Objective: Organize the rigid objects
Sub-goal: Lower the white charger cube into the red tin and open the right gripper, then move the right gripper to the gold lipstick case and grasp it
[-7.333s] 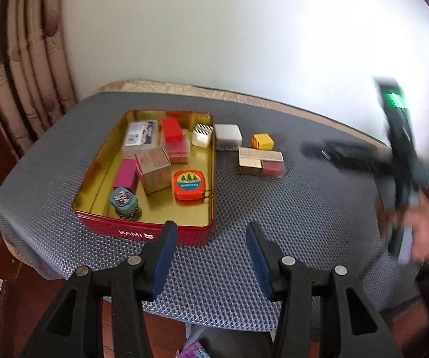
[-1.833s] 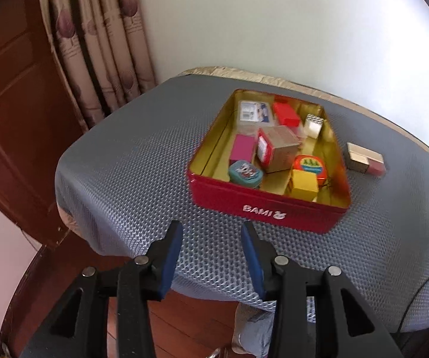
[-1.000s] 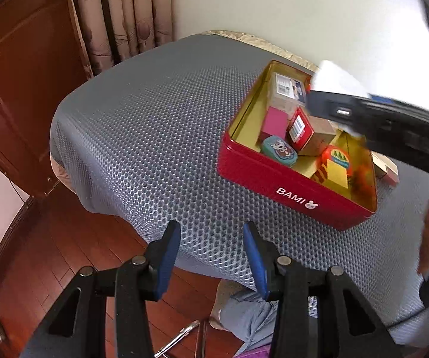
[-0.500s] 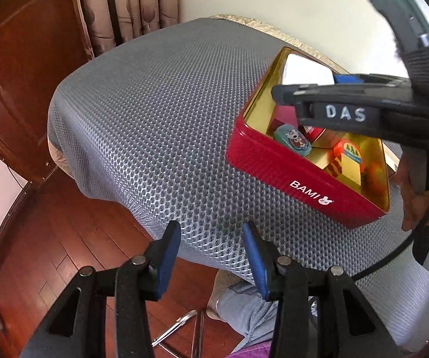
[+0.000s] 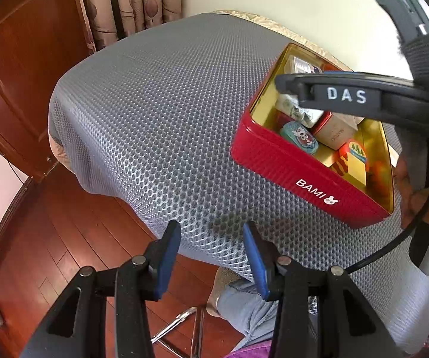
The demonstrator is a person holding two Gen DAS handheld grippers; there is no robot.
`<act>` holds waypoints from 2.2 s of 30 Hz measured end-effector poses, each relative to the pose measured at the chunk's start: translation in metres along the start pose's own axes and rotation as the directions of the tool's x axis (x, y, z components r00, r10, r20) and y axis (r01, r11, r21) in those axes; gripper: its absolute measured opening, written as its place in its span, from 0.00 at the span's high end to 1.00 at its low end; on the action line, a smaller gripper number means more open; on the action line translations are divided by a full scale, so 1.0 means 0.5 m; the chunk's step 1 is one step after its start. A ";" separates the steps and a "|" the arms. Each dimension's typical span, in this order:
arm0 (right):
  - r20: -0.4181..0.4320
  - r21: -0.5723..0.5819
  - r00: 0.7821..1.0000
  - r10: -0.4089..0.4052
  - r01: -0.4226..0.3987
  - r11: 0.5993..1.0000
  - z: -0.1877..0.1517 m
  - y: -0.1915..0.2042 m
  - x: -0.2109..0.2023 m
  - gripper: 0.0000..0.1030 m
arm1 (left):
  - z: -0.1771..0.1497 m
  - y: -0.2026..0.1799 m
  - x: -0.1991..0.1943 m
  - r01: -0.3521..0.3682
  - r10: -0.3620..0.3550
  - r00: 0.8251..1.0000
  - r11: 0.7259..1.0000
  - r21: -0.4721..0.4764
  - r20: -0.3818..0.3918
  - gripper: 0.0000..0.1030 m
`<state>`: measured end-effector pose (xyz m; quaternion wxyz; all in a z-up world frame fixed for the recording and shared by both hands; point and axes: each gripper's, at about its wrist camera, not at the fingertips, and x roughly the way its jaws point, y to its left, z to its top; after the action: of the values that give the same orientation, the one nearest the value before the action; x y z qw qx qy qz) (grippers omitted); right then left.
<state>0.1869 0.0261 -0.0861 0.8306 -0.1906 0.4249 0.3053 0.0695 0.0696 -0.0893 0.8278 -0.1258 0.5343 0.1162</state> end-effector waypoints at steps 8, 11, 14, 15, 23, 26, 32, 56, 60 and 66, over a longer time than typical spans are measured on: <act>0.161 0.151 0.986 0.039 -0.063 0.987 -0.052 -0.039 -0.107 0.35 | -0.003 -0.011 0.000 -0.011 0.011 1.000 1.000 0.019 0.001 0.57; 0.214 0.221 0.977 0.017 -0.065 0.973 -0.125 -0.067 -0.156 0.32 | -0.003 -0.016 -0.007 -0.016 0.016 1.000 0.999 0.028 0.005 0.57; 0.206 0.305 0.978 -0.028 -0.037 0.951 -0.223 -0.106 -0.183 0.31 | -0.006 -0.021 -0.013 -0.012 0.012 1.000 0.999 0.038 0.012 0.57; 0.194 0.336 0.980 -0.037 -0.031 0.941 -0.251 -0.122 -0.186 0.31 | -0.007 -0.022 -0.016 -0.009 0.008 1.000 0.999 0.043 0.016 0.57; 0.072 0.541 0.992 -0.106 0.050 0.839 -0.439 -0.255 -0.197 0.30 | -0.027 -0.071 -0.049 0.024 -0.038 0.996 0.983 0.183 0.078 0.57; 0.085 0.526 0.990 -0.110 0.049 0.849 -0.423 -0.257 -0.195 0.31 | -0.039 -0.099 -0.053 0.012 -0.033 0.996 0.973 0.229 0.085 0.57; 0.086 0.376 0.996 -0.029 -0.005 0.927 -0.354 -0.280 -0.170 0.31 | -0.046 -0.102 -0.036 0.007 -0.021 0.998 0.972 0.236 0.058 0.57; -0.064 0.267 0.966 0.252 -0.227 0.936 -0.289 -0.310 -0.097 0.26 | -0.042 -0.107 -0.002 0.020 -0.016 1.000 0.972 0.235 -0.018 0.57; -0.048 0.231 0.992 0.119 -0.105 0.967 -0.281 -0.306 -0.122 0.26 | -0.043 -0.106 -0.002 0.024 -0.020 1.000 0.973 0.231 -0.019 0.57; -0.097 0.223 0.988 0.118 -0.094 0.970 -0.275 -0.322 -0.085 0.26 | -0.044 -0.107 0.002 0.023 -0.017 0.999 0.974 0.227 -0.030 0.57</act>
<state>0.1944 -0.1870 -0.1200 0.8044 -0.0921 0.5103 0.2898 0.0687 0.0120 -0.0945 0.8304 -0.0372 0.5542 0.0440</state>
